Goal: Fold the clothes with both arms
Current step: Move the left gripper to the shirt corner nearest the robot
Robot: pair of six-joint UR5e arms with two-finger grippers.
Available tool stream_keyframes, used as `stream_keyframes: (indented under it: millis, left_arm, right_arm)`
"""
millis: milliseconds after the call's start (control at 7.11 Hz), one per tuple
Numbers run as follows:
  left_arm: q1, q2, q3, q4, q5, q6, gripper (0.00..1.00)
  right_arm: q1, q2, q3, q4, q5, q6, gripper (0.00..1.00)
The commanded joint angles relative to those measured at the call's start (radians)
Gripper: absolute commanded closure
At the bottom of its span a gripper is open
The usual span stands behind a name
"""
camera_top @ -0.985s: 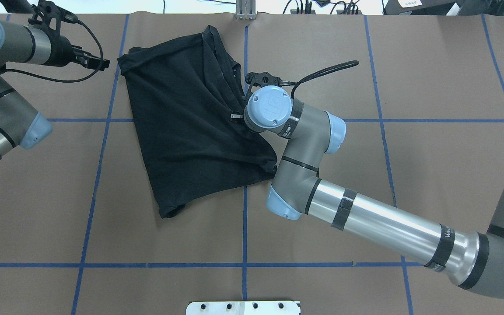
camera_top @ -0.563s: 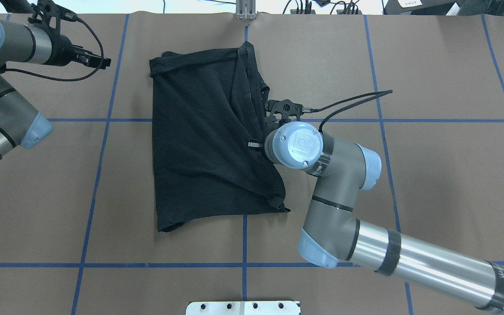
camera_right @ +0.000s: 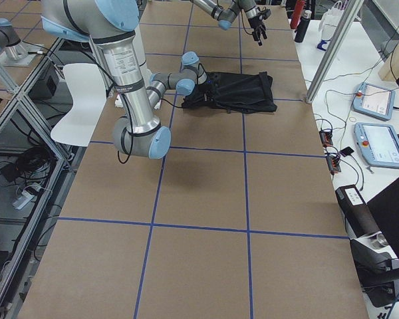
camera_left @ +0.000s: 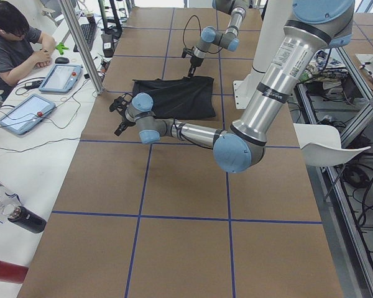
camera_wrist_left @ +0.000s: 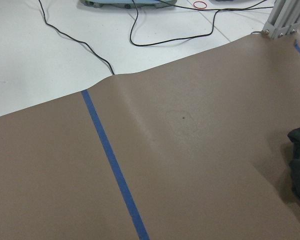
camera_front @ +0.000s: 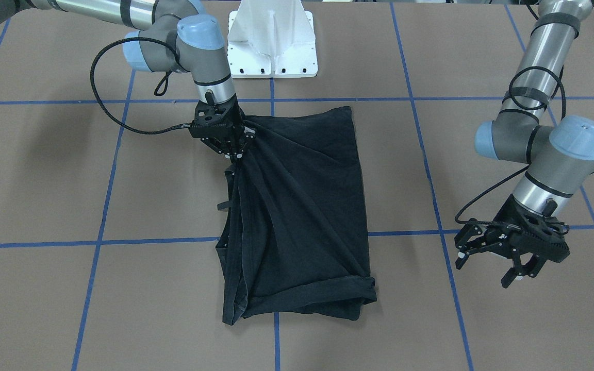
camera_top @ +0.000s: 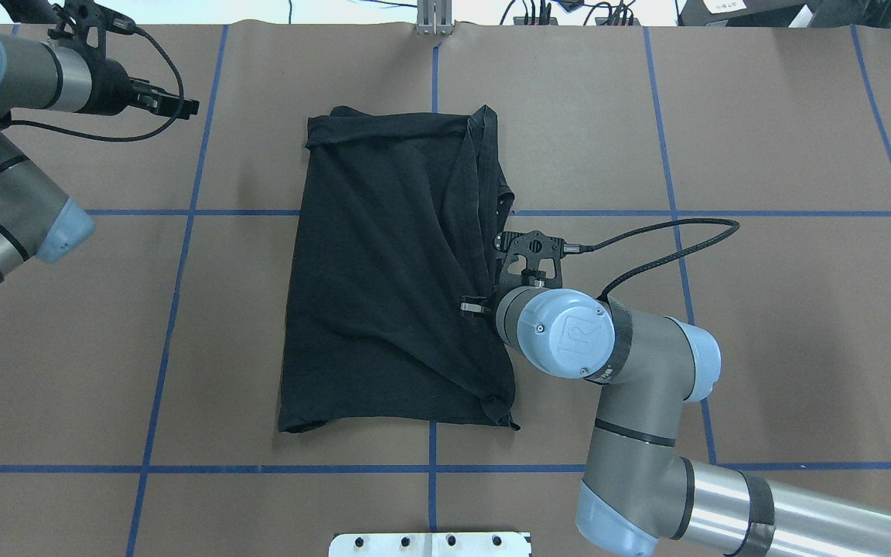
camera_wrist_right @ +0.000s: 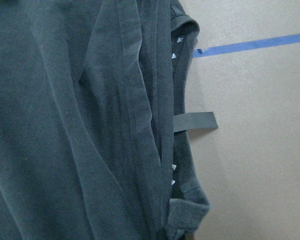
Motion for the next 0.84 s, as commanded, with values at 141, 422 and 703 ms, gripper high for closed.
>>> stream_keyframes:
  millis: [141, 422, 703]
  left_arm:
    - [0.006, 0.004, -0.061, 0.009, -0.037, -0.071, 0.0]
    - [0.122, 0.073, -0.216, 0.012, -0.032, -0.239, 0.0]
    - [0.286, 0.191, -0.419, 0.015, -0.003, -0.524, 0.0]
  right_arm:
    - [0.008, -0.036, 0.073, -0.007, 0.005, 0.0, 0.0]
    - [0.01, -0.059, 0.098, -0.025, 0.005, 0.001, 0.0]
    - [0.008, -0.116, 0.16, -0.027, 0.007, 0.047, 0.0]
